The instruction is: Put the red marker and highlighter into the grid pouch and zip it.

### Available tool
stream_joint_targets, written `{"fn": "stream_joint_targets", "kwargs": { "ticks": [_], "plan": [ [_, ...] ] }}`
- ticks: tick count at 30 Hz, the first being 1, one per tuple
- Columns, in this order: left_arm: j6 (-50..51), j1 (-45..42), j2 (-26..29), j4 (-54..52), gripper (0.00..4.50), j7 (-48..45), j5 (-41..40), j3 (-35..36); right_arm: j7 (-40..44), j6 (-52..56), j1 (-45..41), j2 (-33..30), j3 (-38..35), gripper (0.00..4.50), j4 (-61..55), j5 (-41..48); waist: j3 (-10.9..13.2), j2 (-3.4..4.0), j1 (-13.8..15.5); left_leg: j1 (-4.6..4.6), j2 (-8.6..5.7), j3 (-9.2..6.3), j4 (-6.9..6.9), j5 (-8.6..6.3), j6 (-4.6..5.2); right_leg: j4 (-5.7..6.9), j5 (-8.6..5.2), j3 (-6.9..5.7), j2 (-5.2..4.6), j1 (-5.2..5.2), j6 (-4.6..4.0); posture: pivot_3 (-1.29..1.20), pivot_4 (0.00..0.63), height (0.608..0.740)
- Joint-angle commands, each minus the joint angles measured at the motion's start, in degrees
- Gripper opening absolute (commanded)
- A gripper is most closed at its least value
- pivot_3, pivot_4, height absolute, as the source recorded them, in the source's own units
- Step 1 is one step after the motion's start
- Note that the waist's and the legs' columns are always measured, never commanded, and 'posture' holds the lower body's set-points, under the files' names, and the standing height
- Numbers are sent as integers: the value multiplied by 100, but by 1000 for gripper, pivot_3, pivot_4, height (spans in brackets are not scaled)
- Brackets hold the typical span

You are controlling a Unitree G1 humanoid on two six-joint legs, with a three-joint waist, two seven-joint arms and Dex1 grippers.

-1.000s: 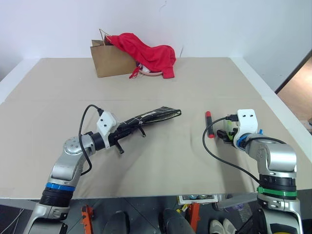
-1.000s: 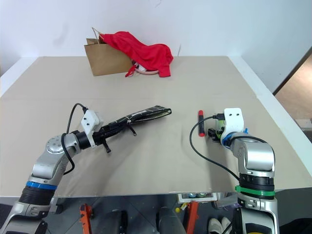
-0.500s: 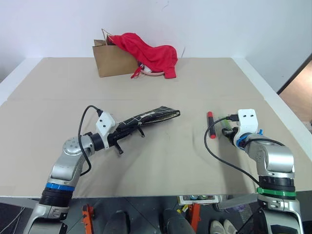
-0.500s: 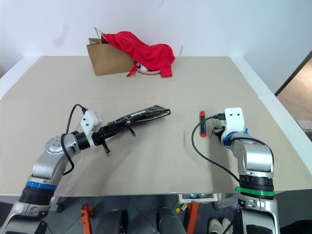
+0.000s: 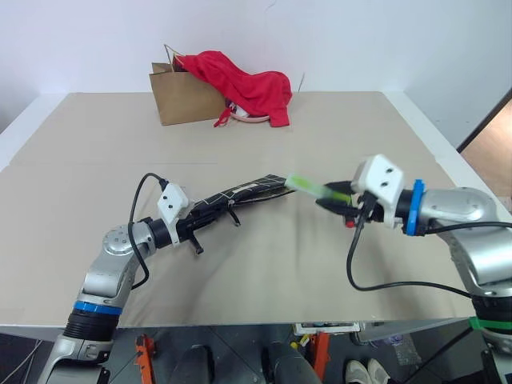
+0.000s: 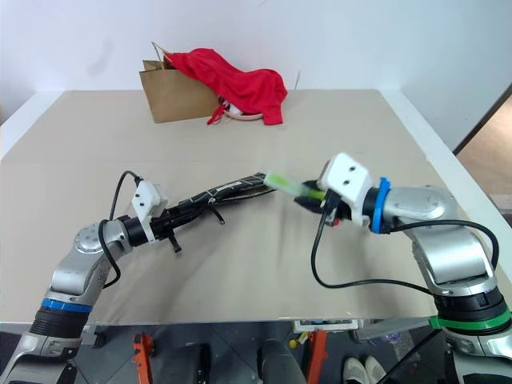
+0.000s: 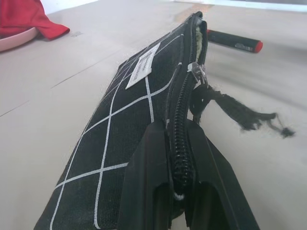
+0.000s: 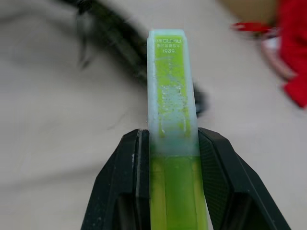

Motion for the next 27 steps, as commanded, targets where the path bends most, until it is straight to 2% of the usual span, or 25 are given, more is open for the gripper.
{"fn": "stream_joint_targets", "kwargs": {
  "ticks": [1,12,17,22,27],
  "plan": [
    [31,-36,-12,-343,0,15,-102,27,79,-349,-295,7,196,1042,251,-284,0,-1,-1,0,0,1,2,1,-2,0,2,1,0,0,1,0,150,740],
    [112,24,40,-576,0,-15,-32,-118,266,-789,-702,253,550,1042,940,-657,1,-1,11,0,2,-3,-3,1,-2,2,-1,-4,4,-2,-7,0,150,740],
    [110,28,72,-564,0,-55,-31,-133,337,-1127,-1004,294,981,1042,1142,-1178,1,0,-1,1,3,-1,-3,1,-2,2,-1,-2,4,-2,-7,0,150,740],
    [79,-35,62,-477,0,-96,-15,-170,351,-1351,-1740,836,1647,1042,1457,-1809,1,0,-13,10,8,2,-2,3,-4,8,7,0,10,-4,-16,0,150,740],
    [61,-67,53,-457,0,-87,-7,-190,369,-1454,-2225,1360,1964,1042,1752,-2141,1,0,17,7,12,-4,-2,5,-8,15,9,-6,16,-6,-28,0,150,740]
  ]
}}
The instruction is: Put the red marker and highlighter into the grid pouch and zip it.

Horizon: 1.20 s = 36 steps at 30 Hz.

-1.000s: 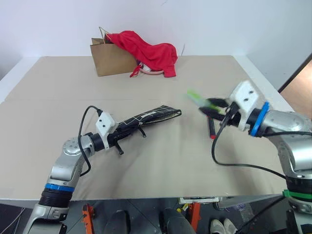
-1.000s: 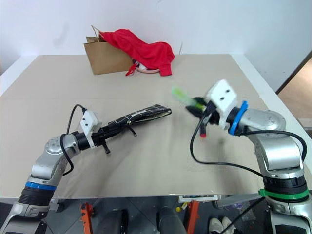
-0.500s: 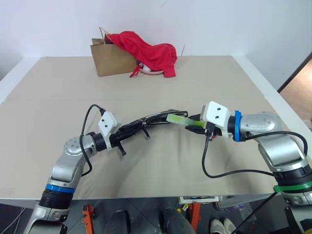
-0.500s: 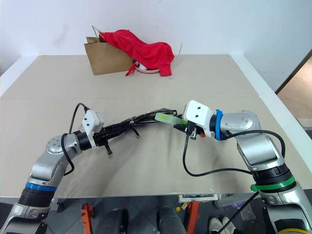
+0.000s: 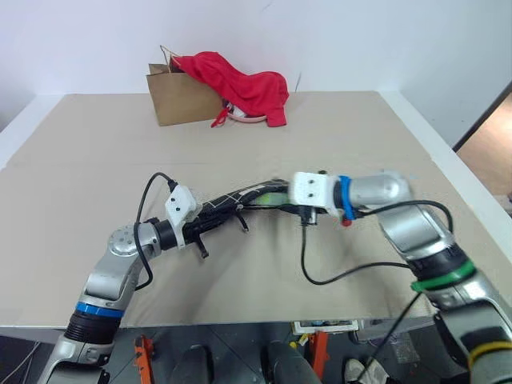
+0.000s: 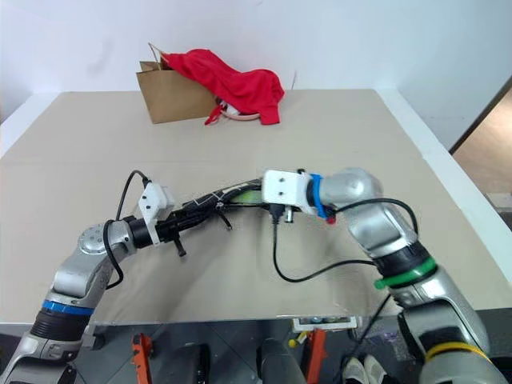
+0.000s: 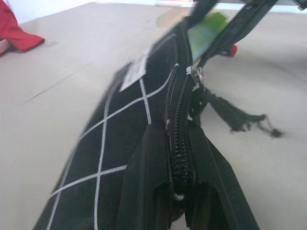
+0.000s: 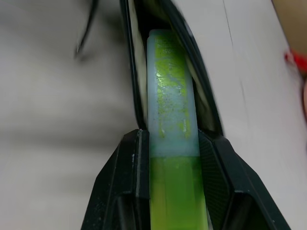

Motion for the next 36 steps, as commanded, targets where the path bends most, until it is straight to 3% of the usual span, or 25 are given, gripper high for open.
{"fn": "stream_joint_targets", "kwargs": {
  "ticks": [1,4,11,16,21,24,28,31,36],
  "plan": [
    [-69,-86,19,-130,0,-30,-23,32,29,-166,-295,247,119,1042,36,-187,0,0,14,-3,-2,-1,0,0,0,0,0,-3,-4,0,-2,0,150,740],
    [-70,-69,26,-152,0,-18,-27,47,63,-183,-304,462,191,1042,50,-228,0,0,14,-11,-8,-1,0,-1,0,-1,3,-4,-13,-3,-11,0,150,740],
    [-67,11,81,-214,0,-5,-54,111,-86,-375,-226,423,-28,4352,383,-397,0,0,13,-16,-10,-5,3,-1,-1,0,5,-13,-15,-5,-13,0,150,740],
    [-57,6,74,-202,0,-3,-69,120,42,-179,-267,123,-673,4352,398,49,0,0,13,-16,-9,-6,4,0,-2,1,5,-14,-15,-5,-12,0,150,740],
    [36,43,1,-239,0,82,-180,181,715,1180,55,-439,-2210,4352,-234,1770,1,-1,25,-20,-11,-12,3,-1,-1,1,7,-17,-17,-3,-17,0,150,740],
    [122,76,-32,-272,0,196,-212,237,754,1908,521,-876,-2764,4352,-393,2200,0,-1,52,-21,-12,-23,2,-4,4,-2,1,-26,-20,3,-19,0,150,740],
    [220,115,18,-313,0,276,-240,313,-146,2961,1333,-1248,-2773,4352,-488,1776,-1,-4,49,-14,-13,-22,3,-6,7,-4,-2,-25,-19,9,-20,0,150,740],
    [264,85,28,-290,0,269,-283,346,-992,3711,1434,-859,-2642,4352,-449,1599,0,-1,-35,5,-5,-1,3,-3,3,4,-1,-9,-12,5,-5,0,150,740],
    [303,-69,-14,-207,0,268,-276,293,-1930,3964,1615,-309,-2277,4352,-246,1221,0,-2,-25,19,0,-12,2,9,5,8,9,-3,8,12,-6,0,150,740]
  ]
}}
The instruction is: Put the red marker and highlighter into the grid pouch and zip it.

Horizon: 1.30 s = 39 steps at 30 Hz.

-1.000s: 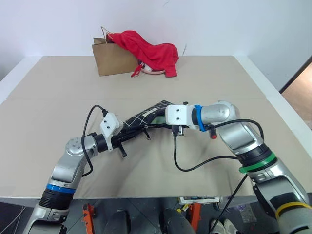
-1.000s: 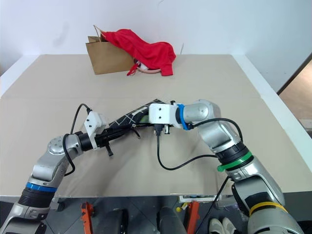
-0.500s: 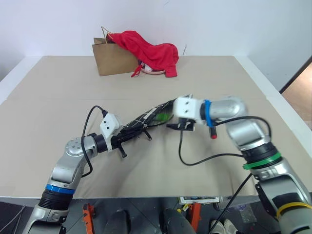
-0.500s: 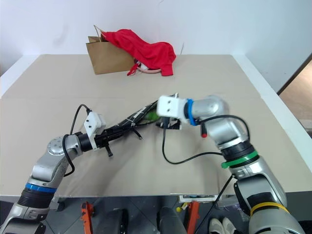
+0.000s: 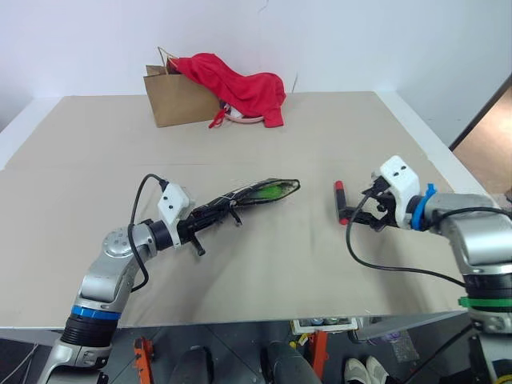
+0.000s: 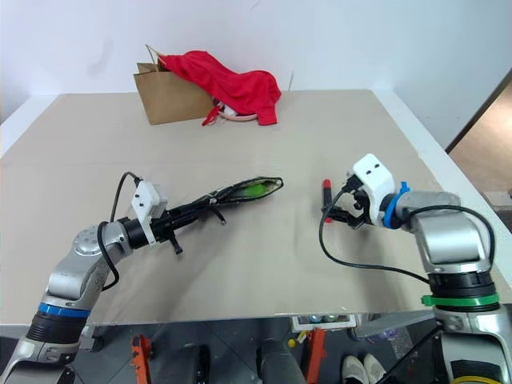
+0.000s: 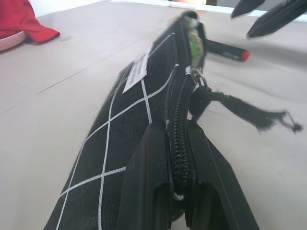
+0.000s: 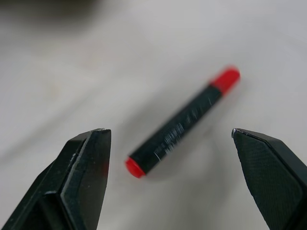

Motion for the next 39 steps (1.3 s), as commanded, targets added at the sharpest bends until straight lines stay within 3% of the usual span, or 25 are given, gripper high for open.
{"fn": "stream_joint_targets", "kwargs": {
  "ticks": [1,8,10,11,12,18,21,28,33,36,39],
  "plan": [
    [12,-189,-3,-123,0,-5,-86,68,-581,171,-37,334,52,4352,90,-133,0,0,4,-2,-1,2,0,1,0,0,1,3,0,-1,1,0,150,740],
    [-9,-199,14,-104,0,-39,-45,53,-1161,-3,-204,867,76,4352,1068,-256,-12,-20,-3,-2,-6,19,2,-1,-1,-8,5,32,-4,2,23,0,150,740],
    [-20,-180,37,-119,0,-37,-27,64,-1446,-171,-264,956,-32,3832,1467,-349,-13,-22,3,3,-6,18,5,0,-1,-7,9,31,-4,7,24,0,150,740],
    [-22,-163,48,-139,0,-33,-24,75,-1554,-239,-286,995,-155,3360,1616,-327,-15,-25,3,4,-6,18,5,0,-1,-7,9,30,-4,8,24,0,150,740],
    [-23,-152,55,-151,0,-29,-21,81,-1588,-287,-308,1030,-268,3277,1712,-257,-16,-27,3,11,-6,19,7,0,0,-7,11,32,-3,13,23,0,150,740],
    [-21,-119,92,-195,0,-44,-24,95,-1383,-399,-259,992,-422,1185,1579,-4,-16,-30,22,72,-10,24,8,1,1,-30,-2,37,-12,80,2,0,150,740],
    [-25,-126,93,-183,0,-56,-31,83,-1154,-599,-250,999,-487,606,1233,207,-16,-30,21,62,-12,35,3,0,1,-56,3,46,-19,80,14,0,150,740],
    [-28,-178,64,-142,0,-102,-29,32,-274,-1806,-503,439,-695,603,78,528,-4,-7,14,-12,-10,34,-8,-7,6,-75,24,46,-14,16,52,0,150,740],
    [-36,-183,43,-119,0,-125,-20,20,1270,-1973,-189,-541,-474,603,-1353,1141,1,2,33,-42,-11,24,-15,-9,6,-76,21,36,-14,-11,49,0,150,740],
    [-42,-187,18,-115,0,-120,-13,9,1582,-2338,24,-999,-133,603,-1522,814,1,1,38,-45,-8,11,-11,-16,7,-81,12,16,-15,-3,41,0,150,740],
    [-50,-188,-11,-114,0,-103,-8,-2,1492,-2697,-24,-1041,240,603,-1244,416,2,1,28,-46,-11,17,-3,-15,6,-81,14,19,-21,-4,45,0,150,740]
  ]
}}
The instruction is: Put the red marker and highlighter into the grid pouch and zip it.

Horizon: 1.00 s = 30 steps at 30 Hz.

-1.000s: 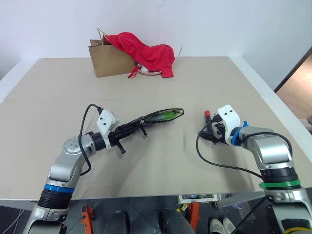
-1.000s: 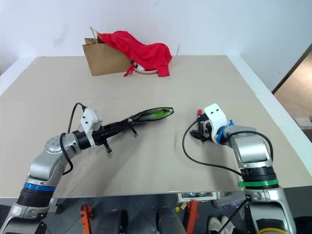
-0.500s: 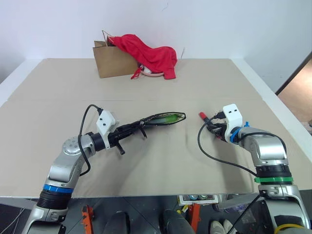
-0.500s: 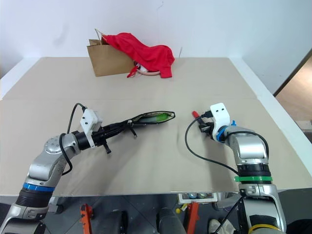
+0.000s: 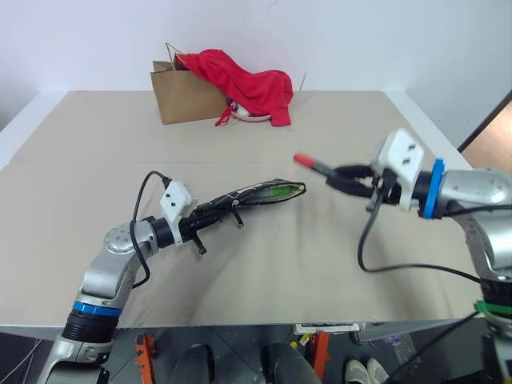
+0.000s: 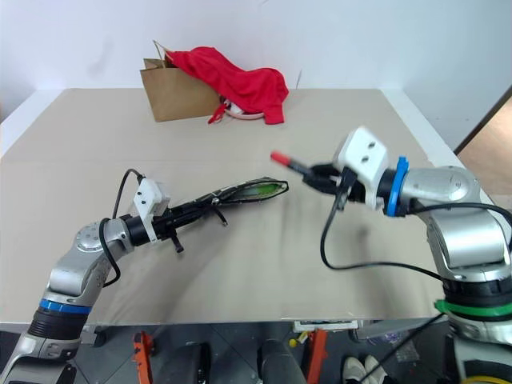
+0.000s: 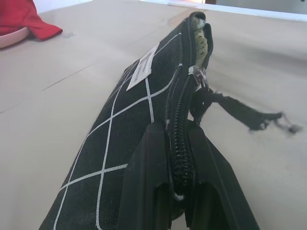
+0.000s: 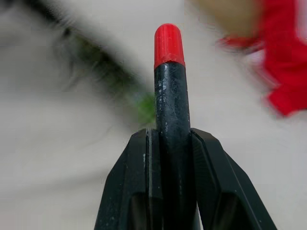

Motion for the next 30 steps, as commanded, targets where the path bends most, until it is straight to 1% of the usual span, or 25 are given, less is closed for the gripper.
{"fn": "stream_joint_targets", "kwargs": {
  "ticks": [1,3,6,10,16,19,22,27,28,30],
  "plan": [
    [-99,-52,-26,-153,0,24,-25,36,-89,-502,-163,-25,368,603,254,-525,0,1,-15,4,0,7,1,1,-2,0,6,8,0,-2,3,0,150,740],
    [-102,-45,-40,-170,0,38,-19,30,-193,-665,-317,101,589,603,512,-764,0,1,-18,8,2,10,4,4,-4,1,12,9,1,0,1,0,150,740],
    [-98,-27,-33,-209,0,39,-18,28,-182,-828,-559,277,759,603,728,-875,0,1,-17,10,3,10,5,9,-4,3,16,8,3,-1,-2,0,150,740],
    [-95,-20,-31,-233,0,34,-11,11,-75,-1001,-821,469,962,603,980,-1011,0,1,-8,7,4,6,2,9,-4,5,13,9,8,-2,0,0,150,740],
    [-111,-53,-27,-206,0,-11,3,-22,190,-1521,-1222,671,1606,603,1325,-1555,0,1,0,1,1,4,0,6,-4,4,8,7,3,-4,-5,0,150,740],
    [-124,-92,-26,-157,0,-29,10,-23,291,-1876,-1552,858,1954,603,1625,-1893,0,1,-11,2,2,6,0,6,-4,5,8,8,3,-5,-5,0,150,740],
    [-135,-113,-27,-131,0,-37,14,-27,346,-2120,-1785,1010,2110,603,1891,-2105,0,1,-5,4,4,4,1,7,-5,6,11,2,6,-6,-5,0,150,740],
    [-157,-117,-26,-117,0,-45,12,-25,444,-2613,-2428,1575,2609,603,2444,-2614,0,1,-11,3,4,6,2,8,-6,8,16,4,5,-7,-14,0,150,740],
    [-166,-125,-30,-107,0,-42,17,-27,449,-2692,-2506,1688,2686,603,2533,-2695,0,1,-14,3,4,4,2,8,-6,10,29,2,6,-7,-39,0,150,740],
    [-181,-138,-33,-94,0,-34,25,-29,447,-2781,-2611,1888,2779,603,2672,-2805,0,1,-7,2,6,1,1,8,-6,11,29,-3,8,-8,-45,0,150,740]
  ]
}}
